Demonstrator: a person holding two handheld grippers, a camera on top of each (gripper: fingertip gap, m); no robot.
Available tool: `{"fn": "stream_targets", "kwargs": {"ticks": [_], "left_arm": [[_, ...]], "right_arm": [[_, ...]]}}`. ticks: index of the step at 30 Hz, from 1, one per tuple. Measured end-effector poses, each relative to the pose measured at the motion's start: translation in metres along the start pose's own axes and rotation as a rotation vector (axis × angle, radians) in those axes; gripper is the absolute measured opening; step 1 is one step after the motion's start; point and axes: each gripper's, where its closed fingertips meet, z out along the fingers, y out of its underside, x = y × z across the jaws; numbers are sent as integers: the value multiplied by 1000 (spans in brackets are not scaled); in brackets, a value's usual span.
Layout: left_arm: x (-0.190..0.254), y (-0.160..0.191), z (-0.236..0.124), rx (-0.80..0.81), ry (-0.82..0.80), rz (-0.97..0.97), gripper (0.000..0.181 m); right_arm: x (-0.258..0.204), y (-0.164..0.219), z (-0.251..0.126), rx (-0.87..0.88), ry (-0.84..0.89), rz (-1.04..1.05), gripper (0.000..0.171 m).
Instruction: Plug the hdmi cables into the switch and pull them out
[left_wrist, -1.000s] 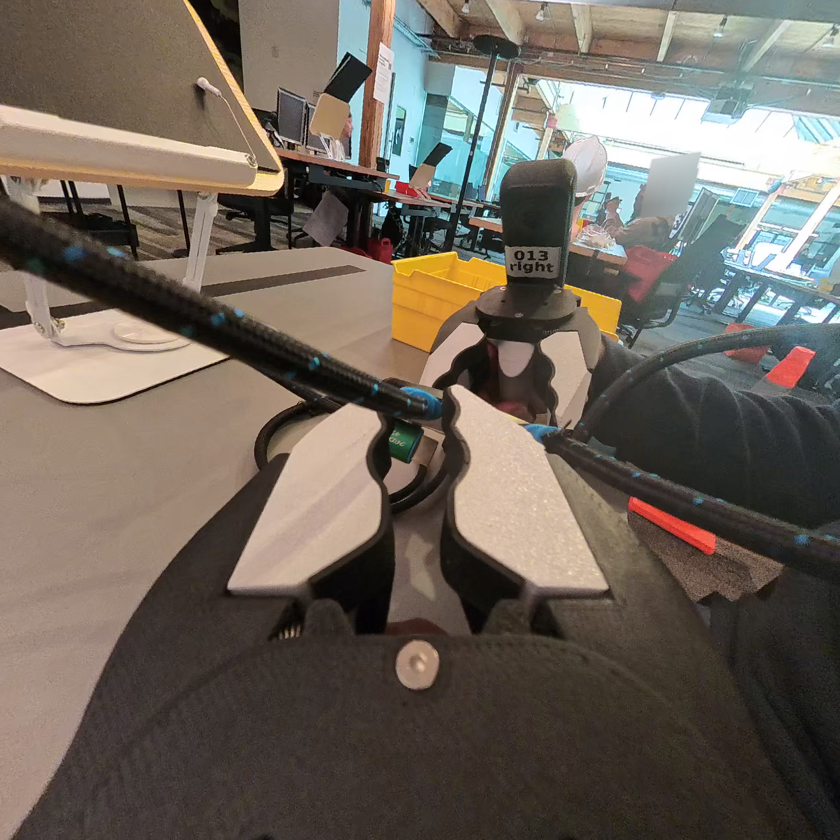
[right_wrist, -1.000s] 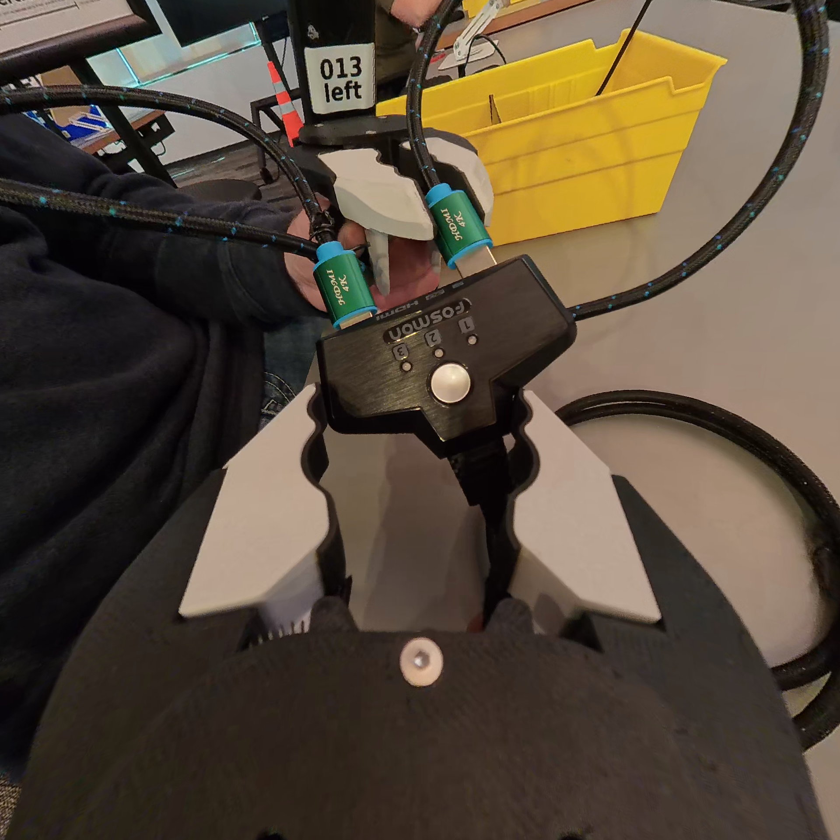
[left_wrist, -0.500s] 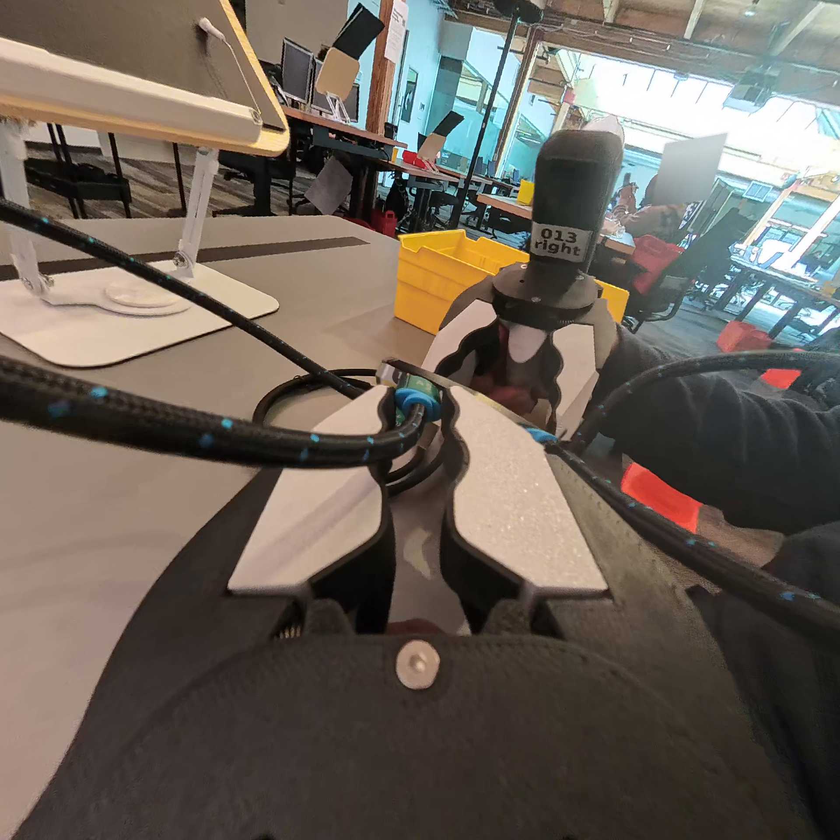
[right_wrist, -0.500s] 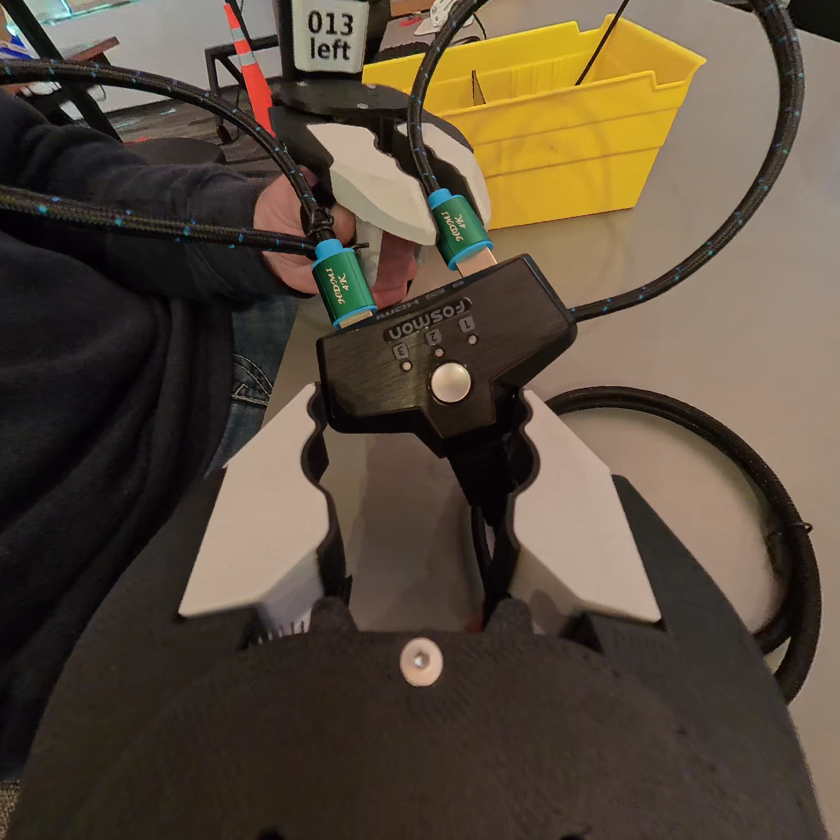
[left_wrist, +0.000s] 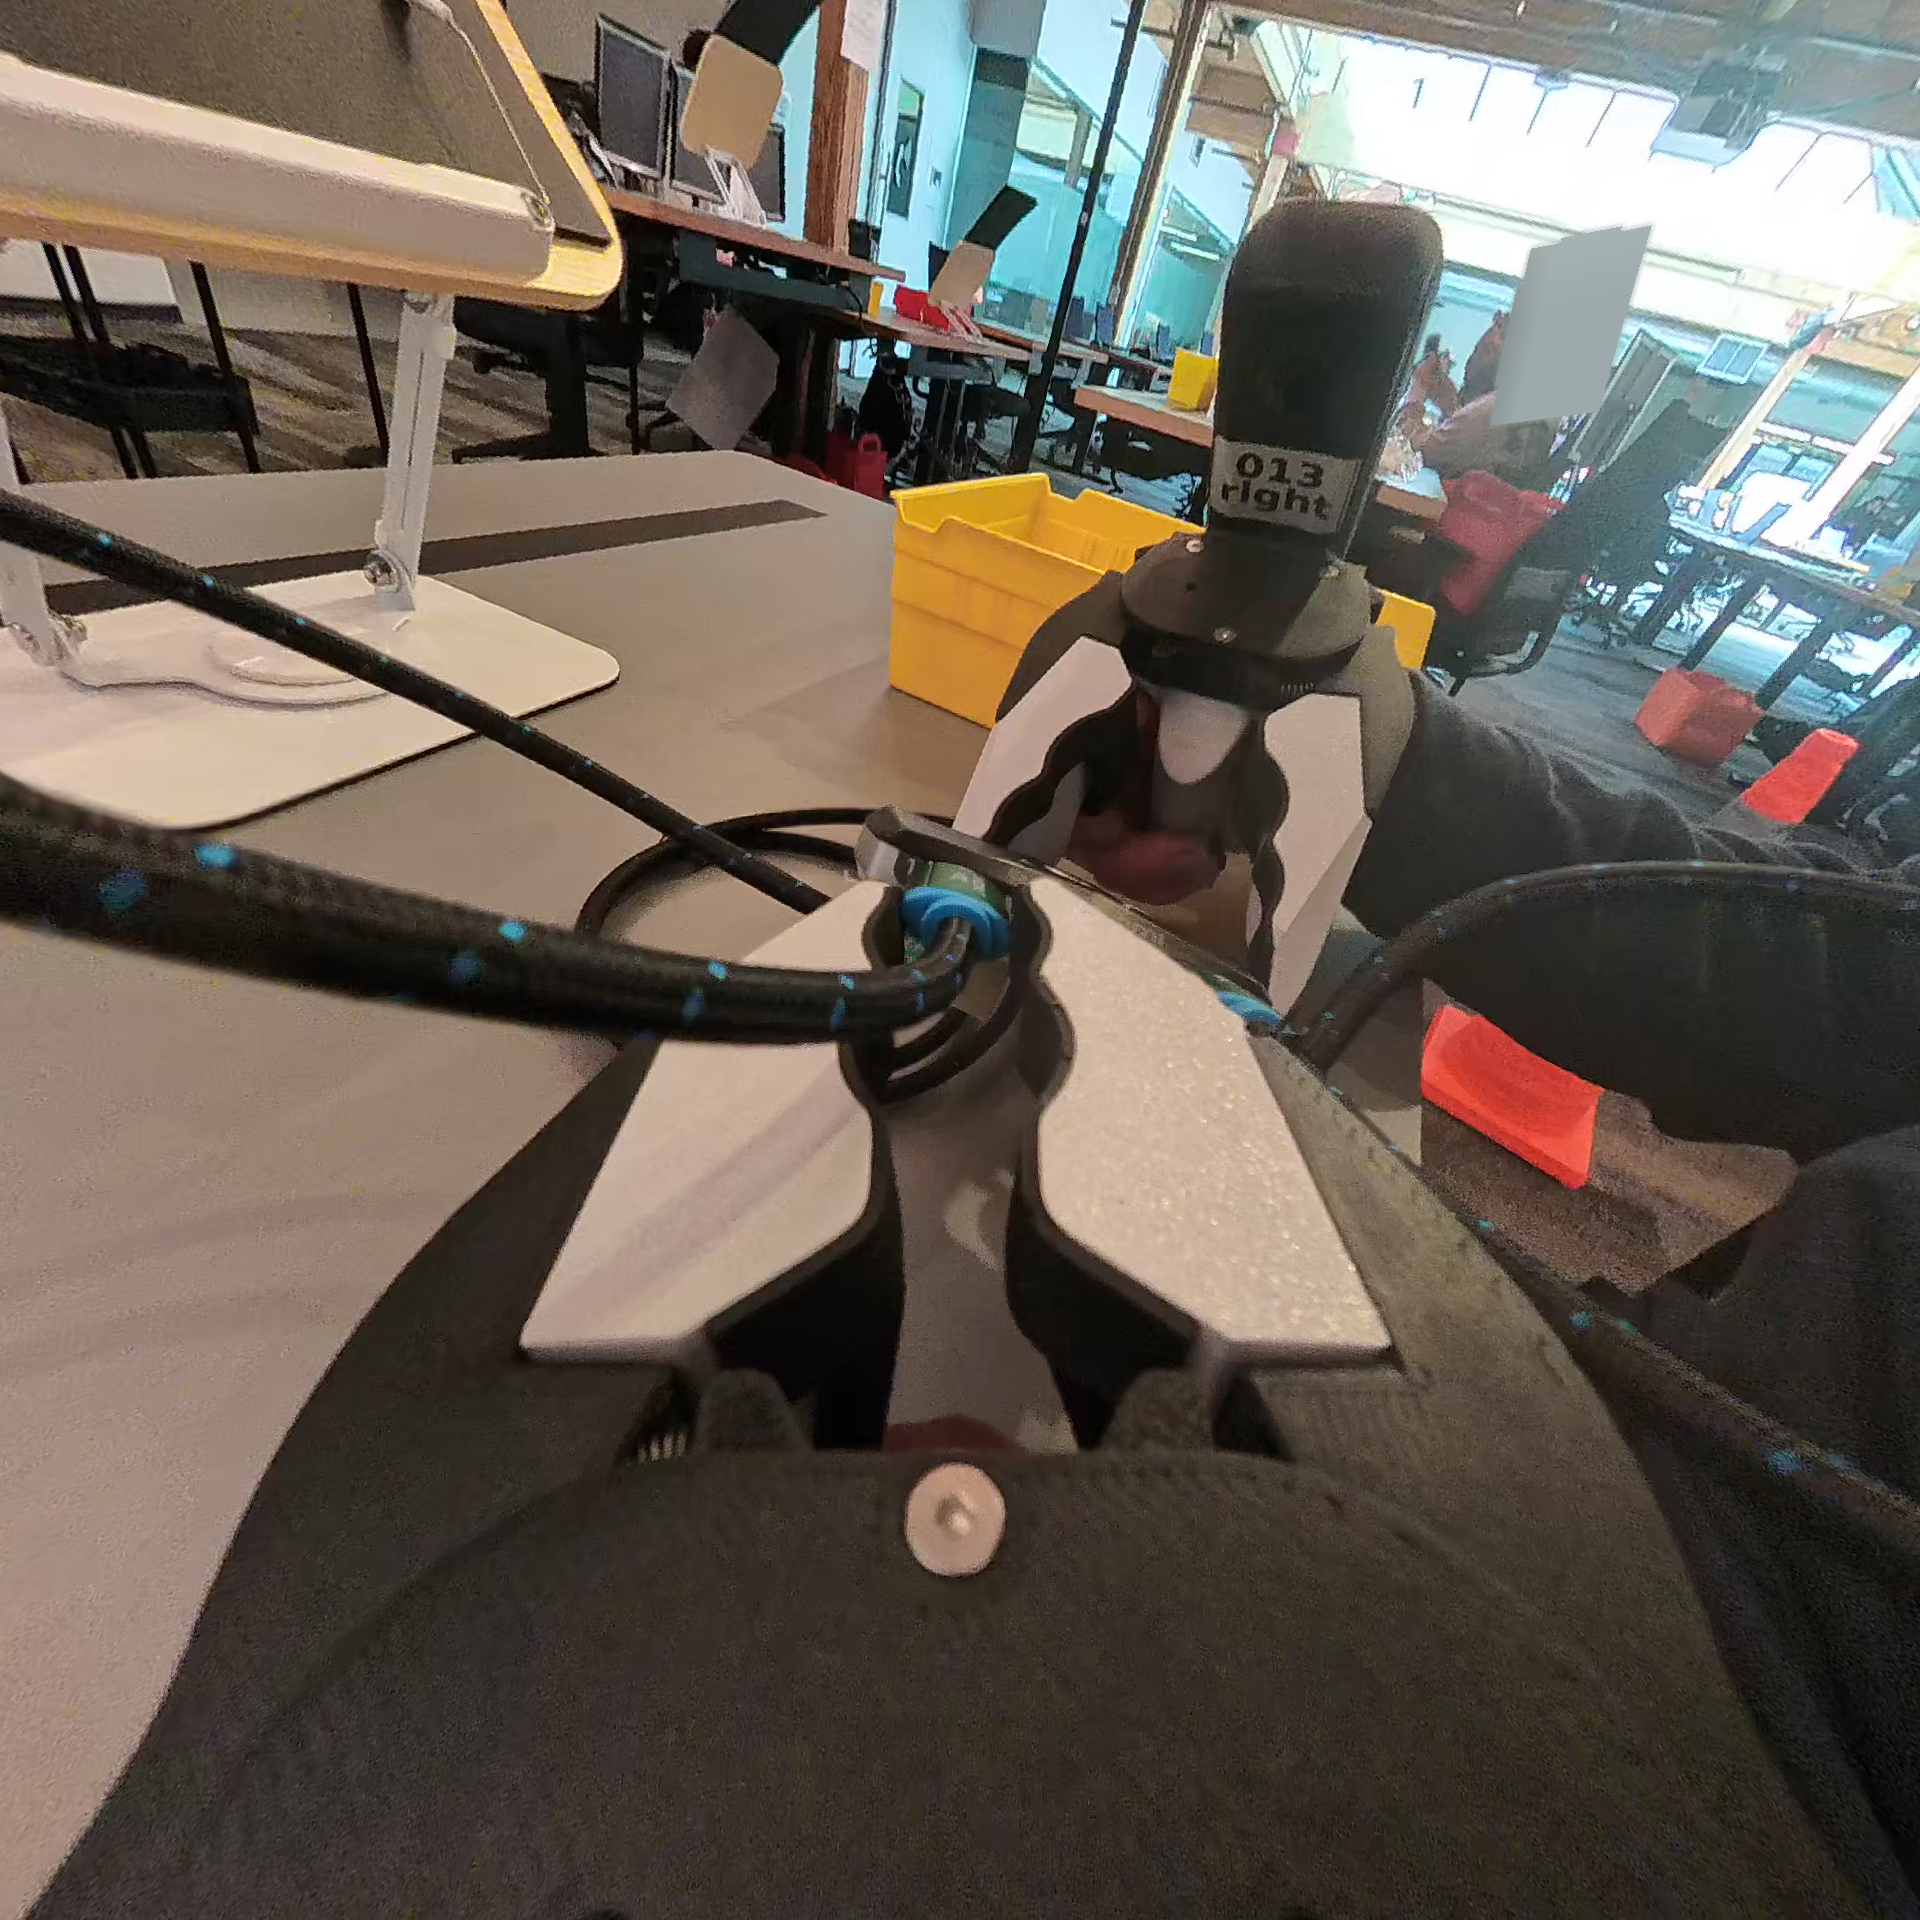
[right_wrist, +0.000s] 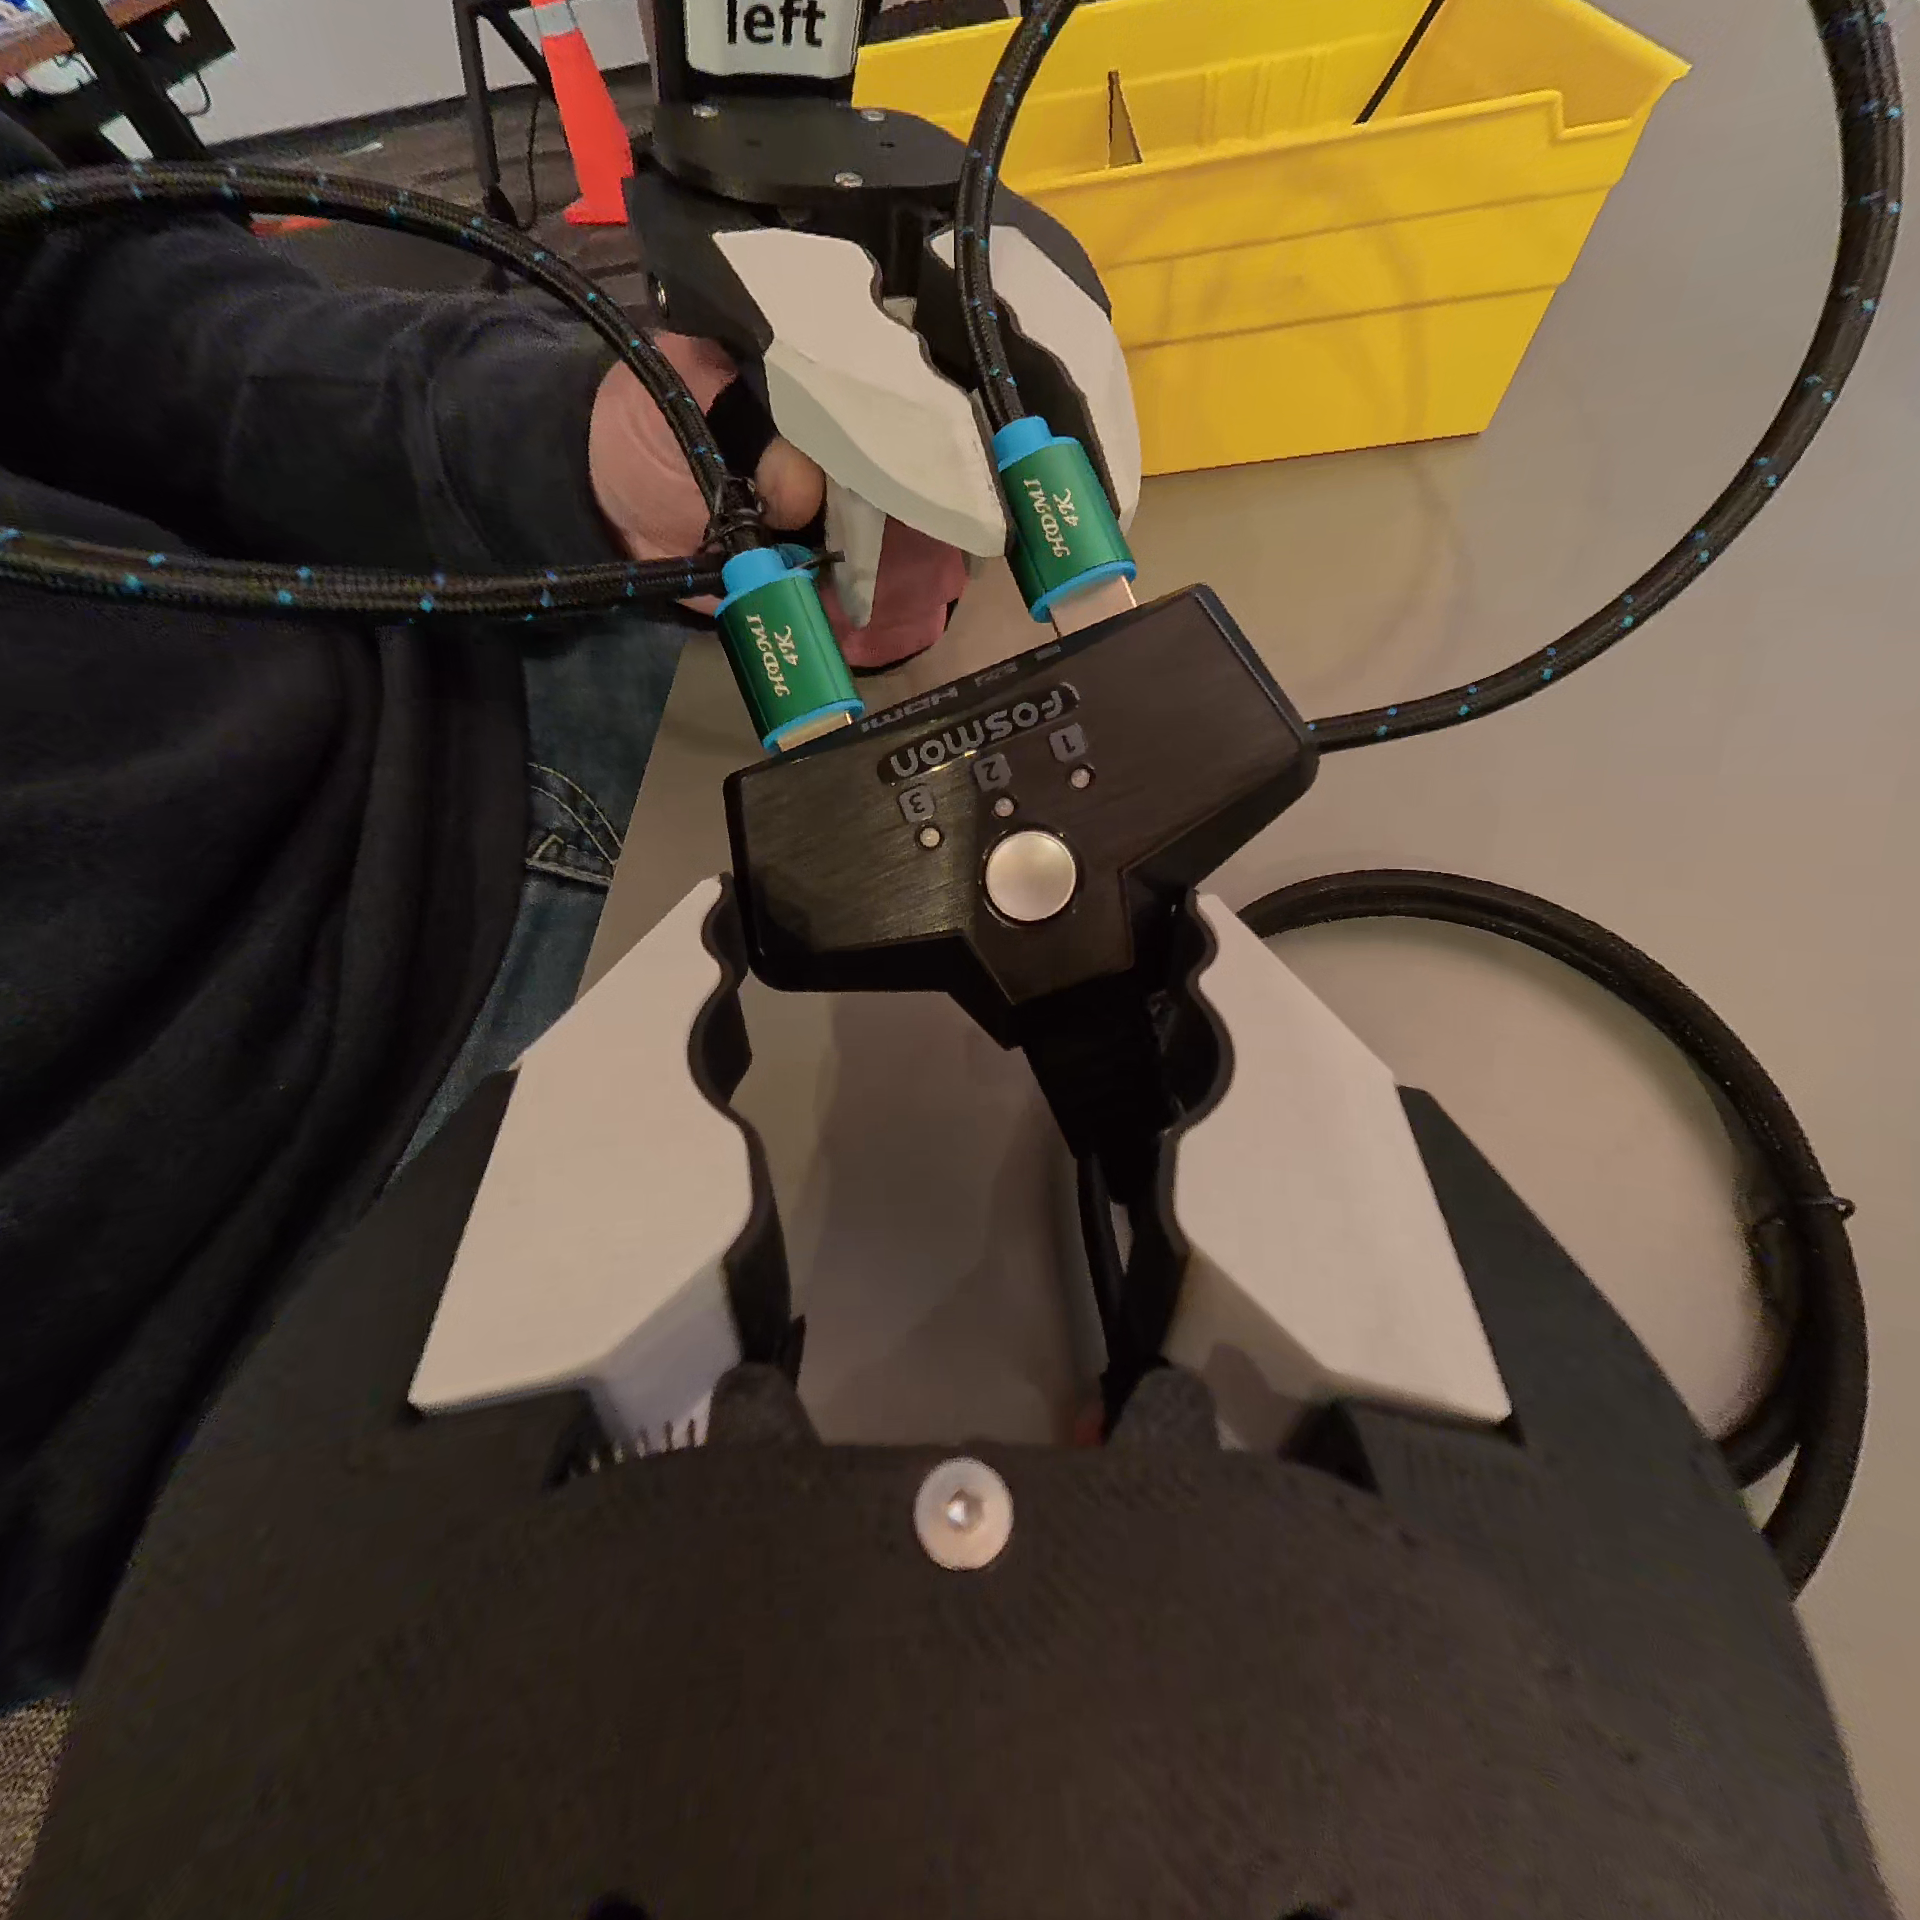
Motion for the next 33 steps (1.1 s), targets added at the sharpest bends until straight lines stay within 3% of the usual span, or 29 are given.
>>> {"fn": "stream_targets", "kwargs": {"ticks": [15,33], "left_arm": [[-1,-1,3,64,-36,7,19],[1,3,0,9,34,-31,19]], "right_arm": [[1,-1,-2,-5,14,12,79],[-1,0,-1,-54,31,-46,79]]}}
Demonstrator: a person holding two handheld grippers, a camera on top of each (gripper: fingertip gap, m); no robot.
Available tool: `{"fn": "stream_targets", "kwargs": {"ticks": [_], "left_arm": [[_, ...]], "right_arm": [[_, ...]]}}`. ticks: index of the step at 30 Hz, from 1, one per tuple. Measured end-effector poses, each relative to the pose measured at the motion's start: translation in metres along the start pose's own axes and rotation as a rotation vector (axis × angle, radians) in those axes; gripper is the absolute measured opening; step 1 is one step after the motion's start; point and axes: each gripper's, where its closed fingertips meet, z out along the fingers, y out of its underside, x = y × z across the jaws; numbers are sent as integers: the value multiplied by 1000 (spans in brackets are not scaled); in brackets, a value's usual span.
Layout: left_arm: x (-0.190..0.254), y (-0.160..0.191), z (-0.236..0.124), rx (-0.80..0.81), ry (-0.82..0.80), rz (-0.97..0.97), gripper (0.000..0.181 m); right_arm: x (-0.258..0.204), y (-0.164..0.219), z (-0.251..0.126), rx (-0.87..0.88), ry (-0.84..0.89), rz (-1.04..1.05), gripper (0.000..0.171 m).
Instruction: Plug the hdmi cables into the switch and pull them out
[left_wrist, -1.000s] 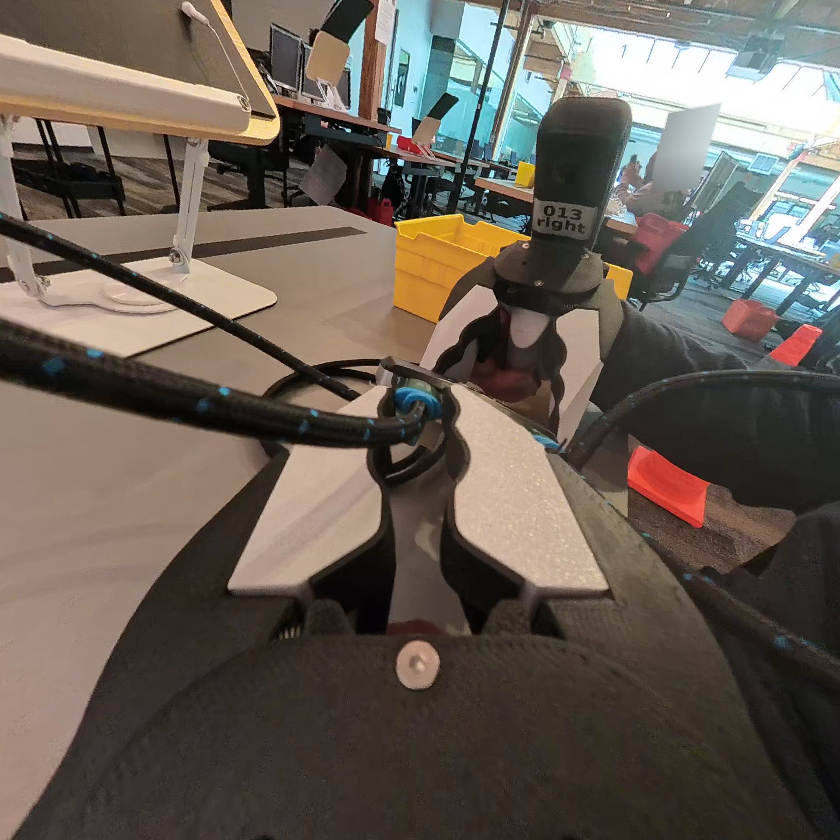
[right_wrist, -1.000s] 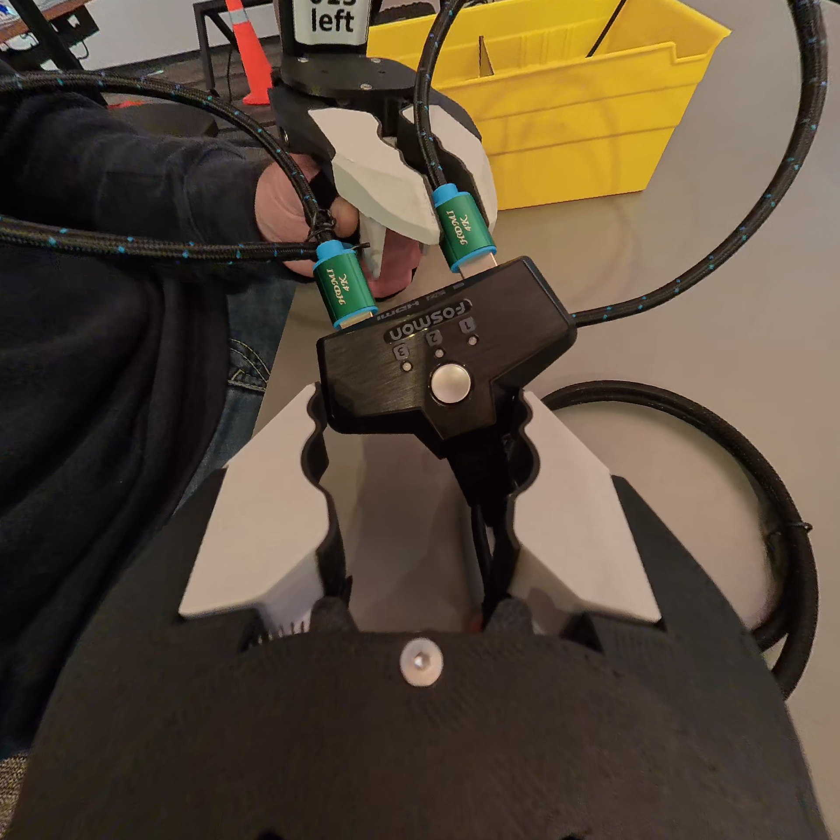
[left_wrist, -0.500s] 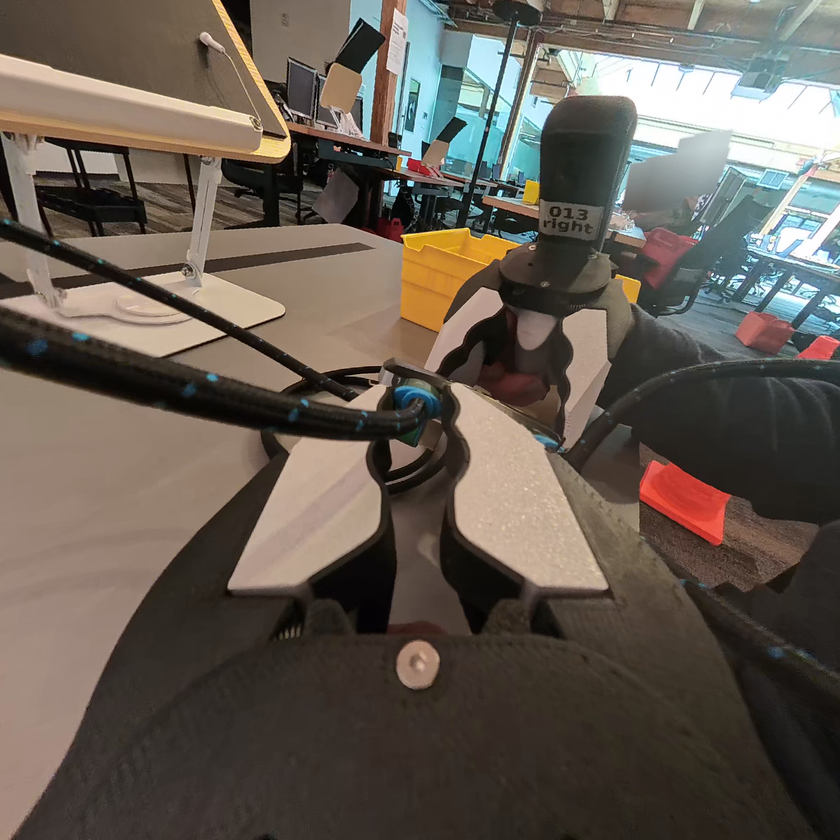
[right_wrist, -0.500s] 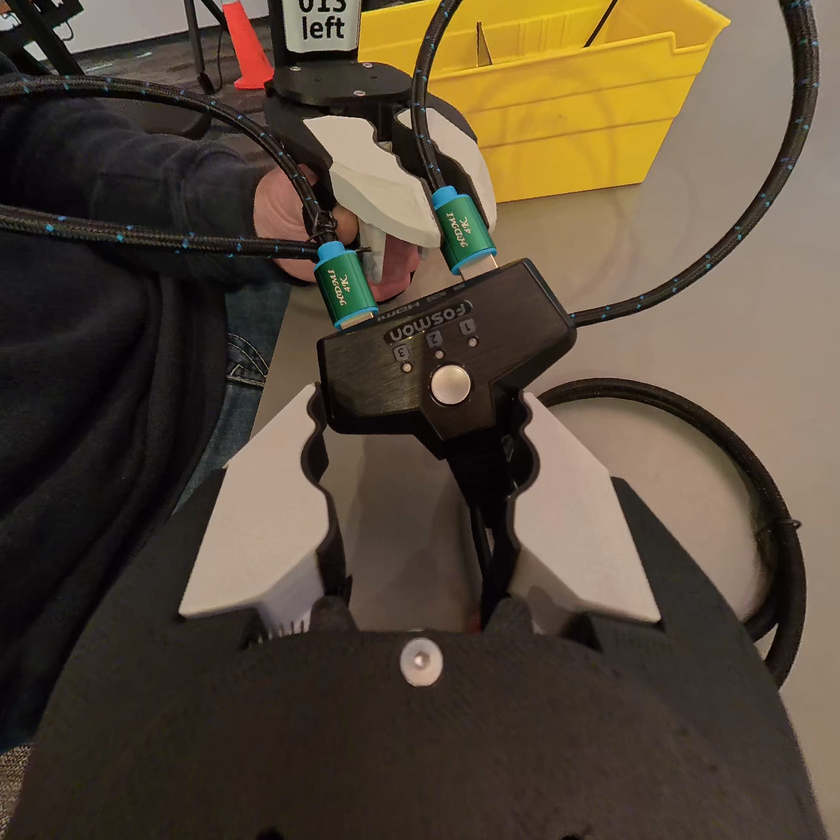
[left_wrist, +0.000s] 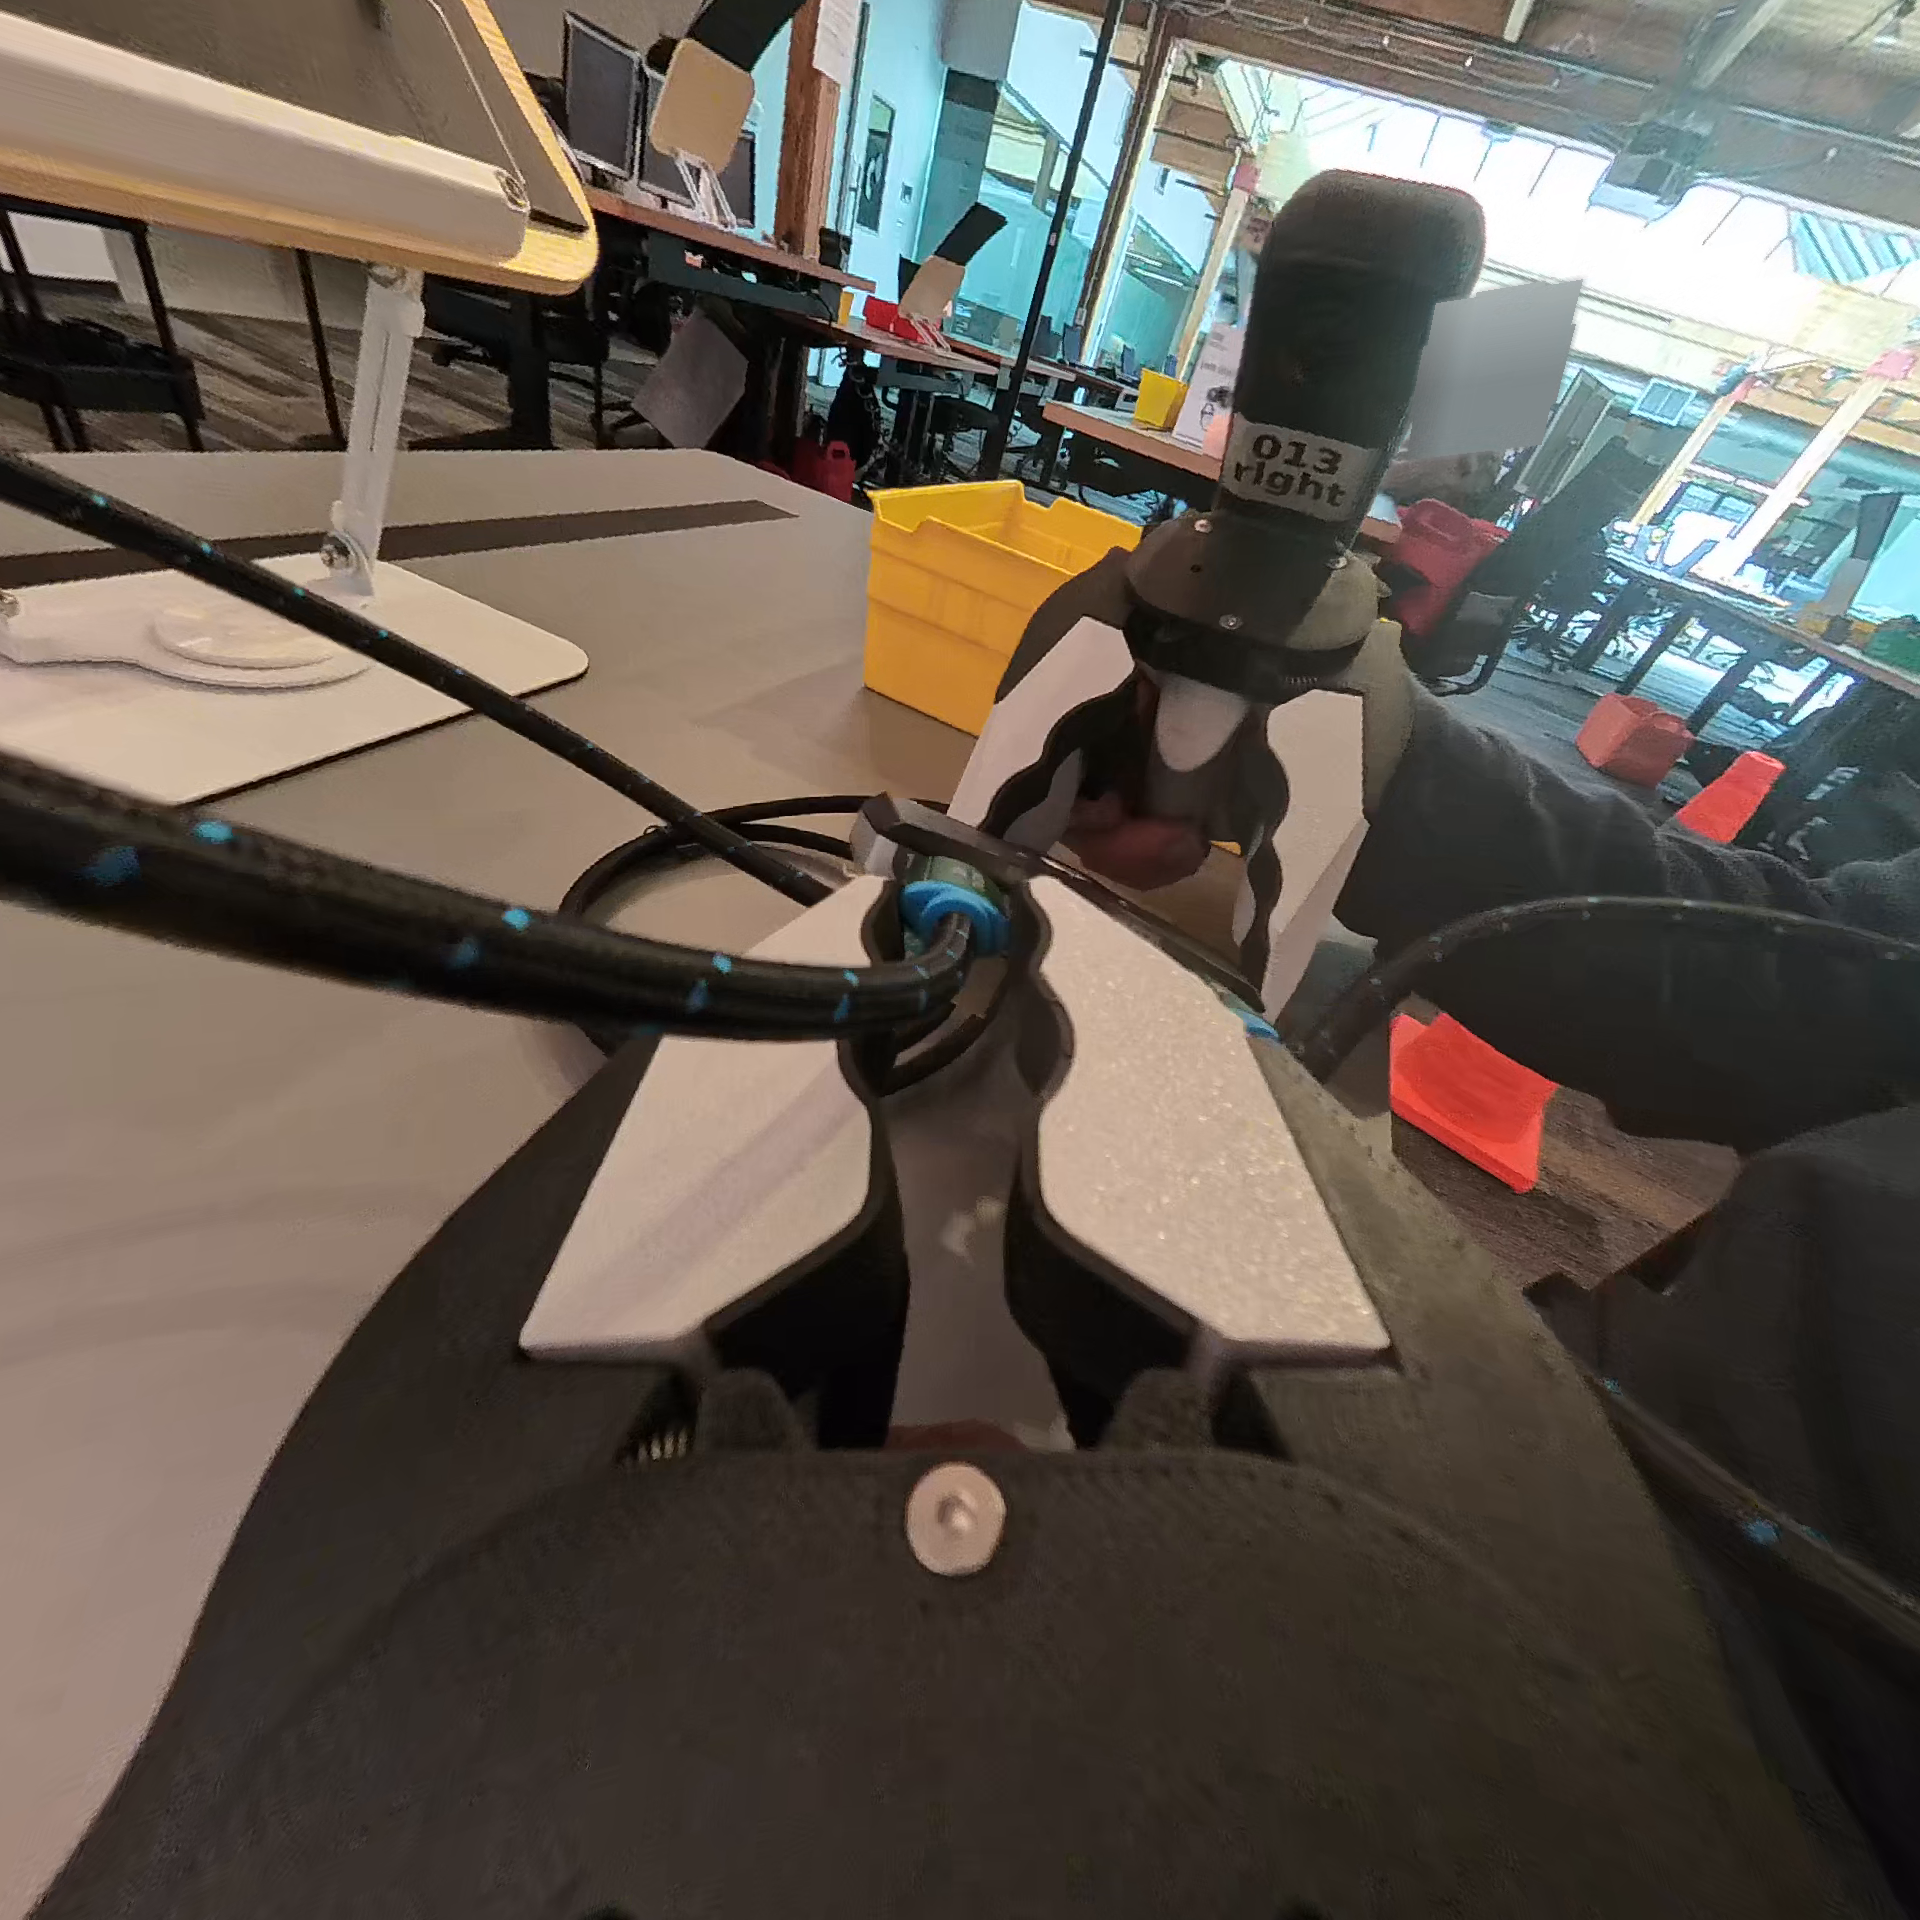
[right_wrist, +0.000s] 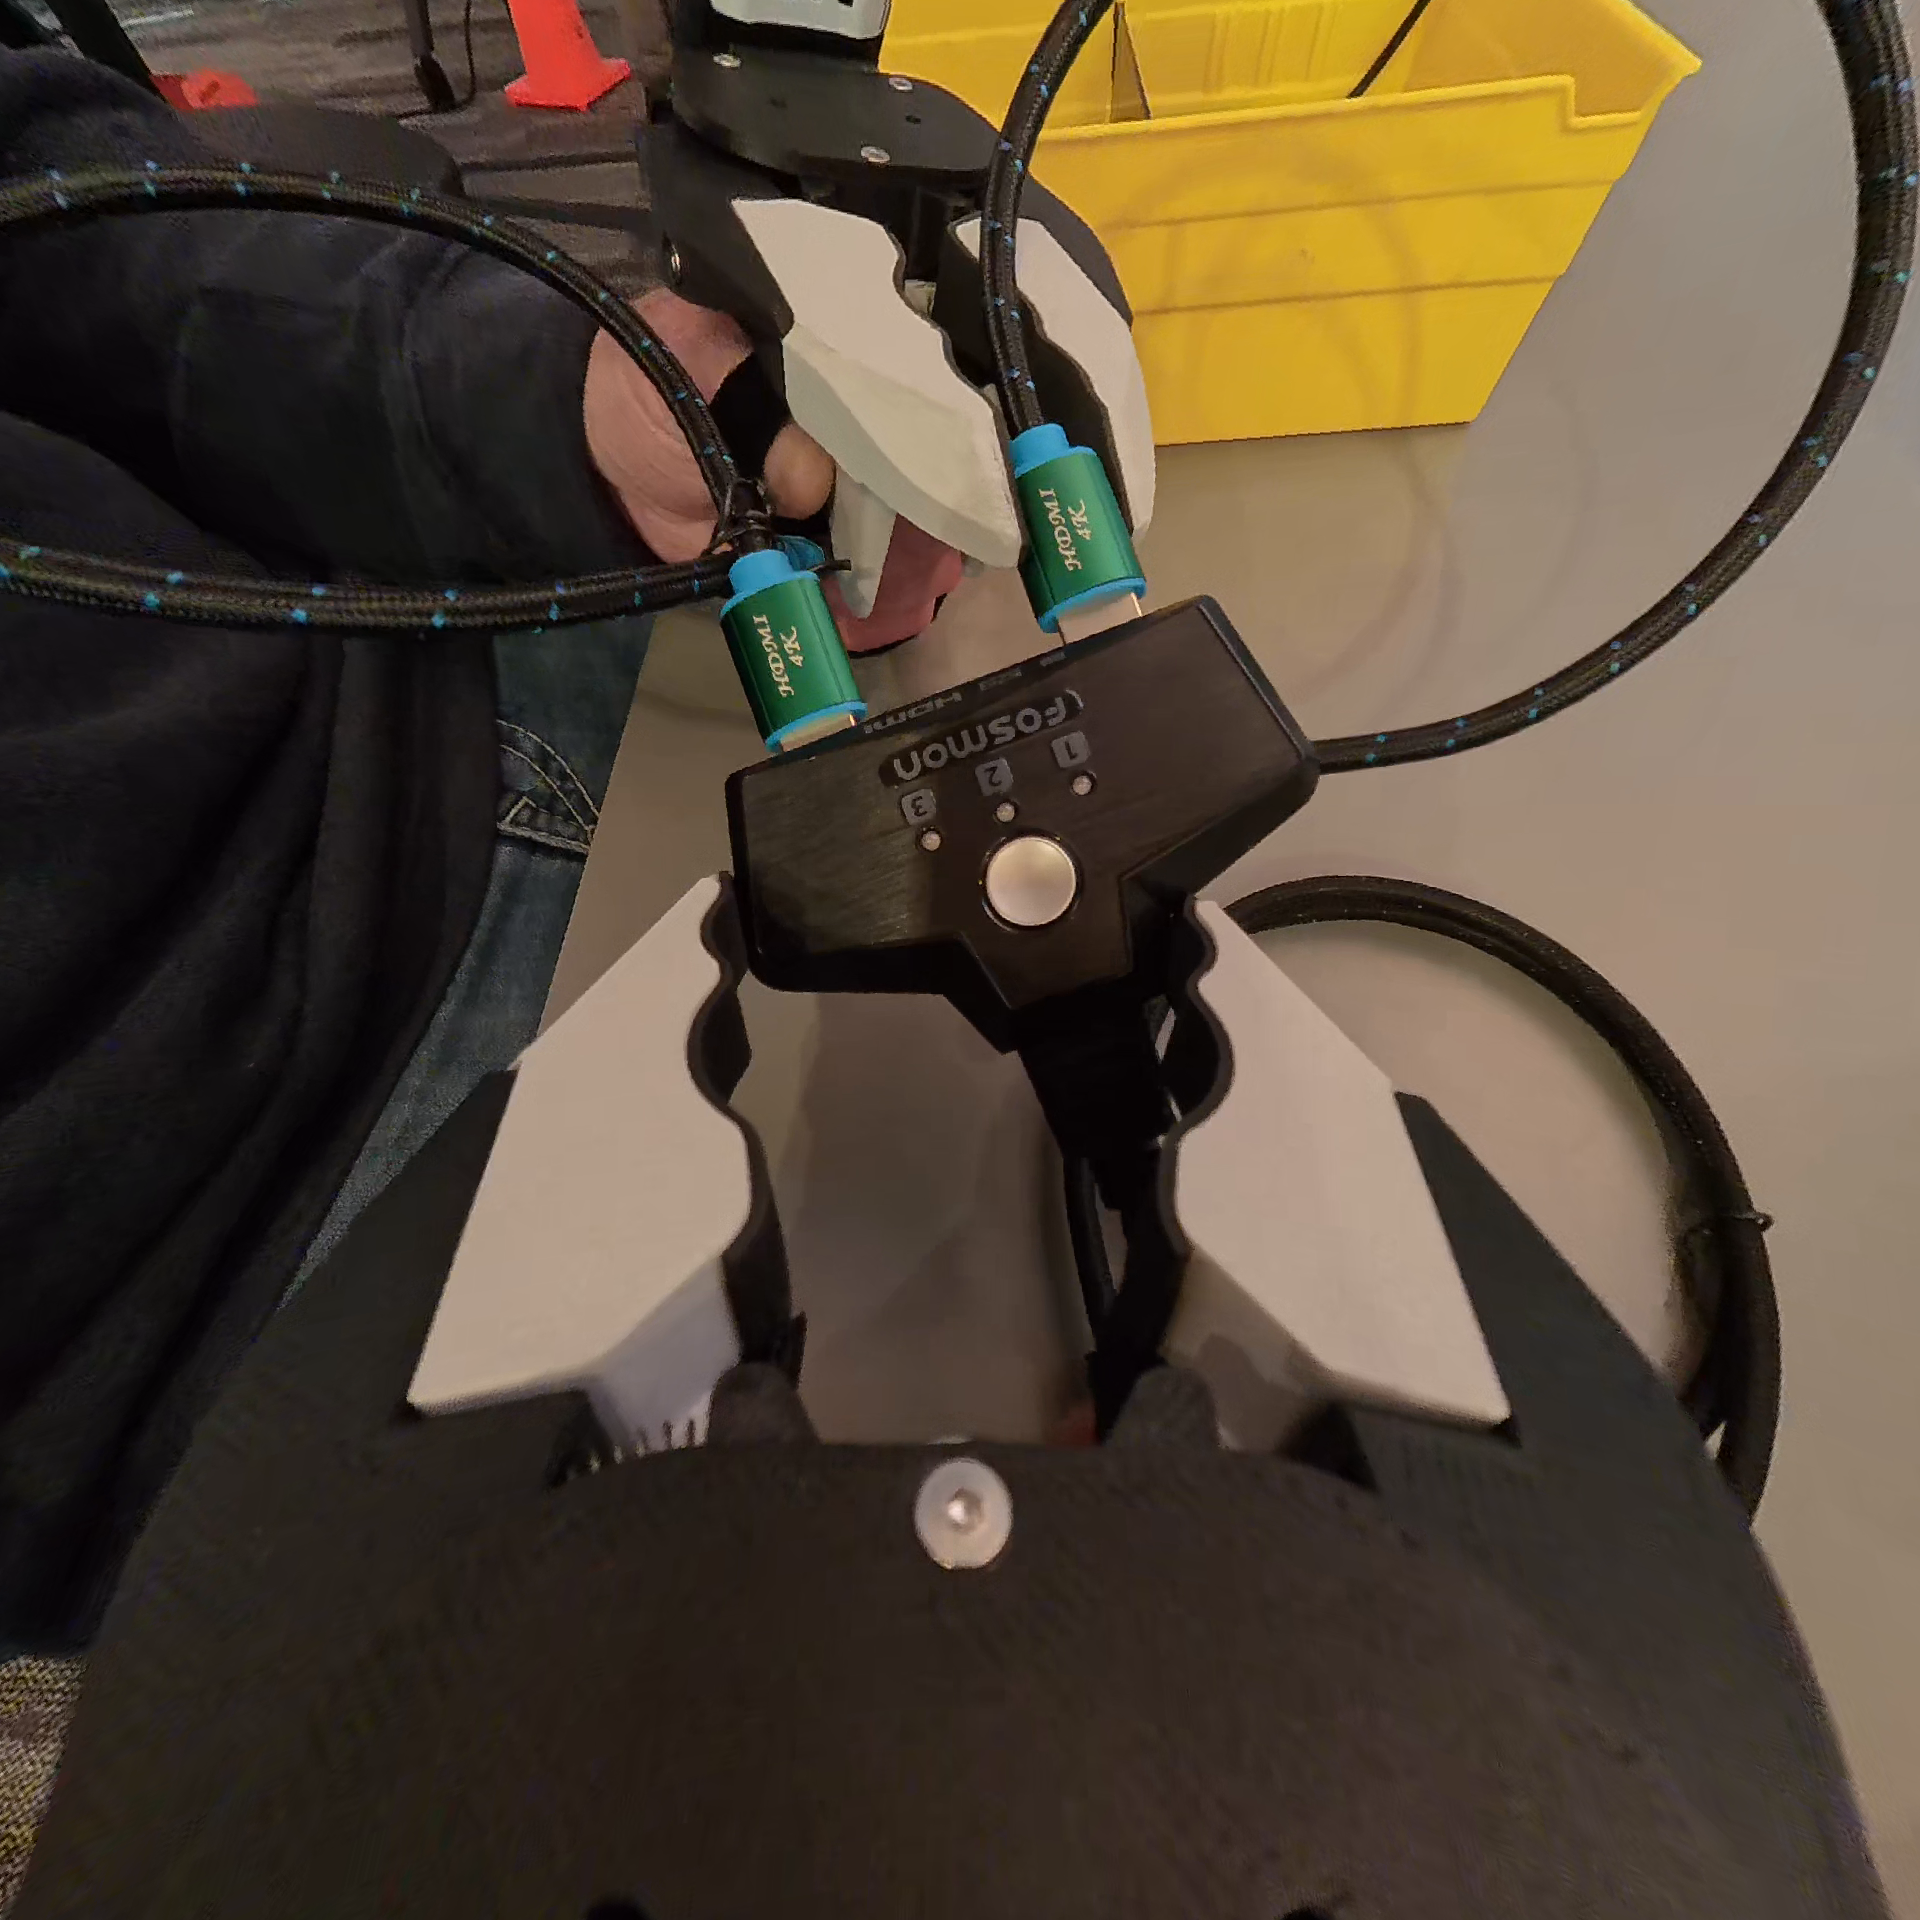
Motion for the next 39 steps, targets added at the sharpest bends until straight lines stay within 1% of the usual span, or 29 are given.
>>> {"fn": "stream_targets", "kwargs": {"ticks": [9,18,23,26,36,38,39], "left_arm": [[-2,1,1,15,-48,33,19],[-3,-1,1,61,-51,17,19],[-2,3,3,-5,-56,71,19],[0,0,2,-5,-19,49,19],[5,-11,-2,49,-12,62,22],[5,-13,-4,62,-21,76,20],[4,-13,-4,57,-32,83,16]], "right_arm": [[1,0,3,-12,14,7,78],[2,-3,3,-2,16,8,78],[1,4,3,5,4,7,79],[0,2,4,30,-2,14,79],[-2,1,4,36,-10,7,80],[-1,4,4,30,-7,13,80],[-1,4,4,31,-7,12,80]]}}
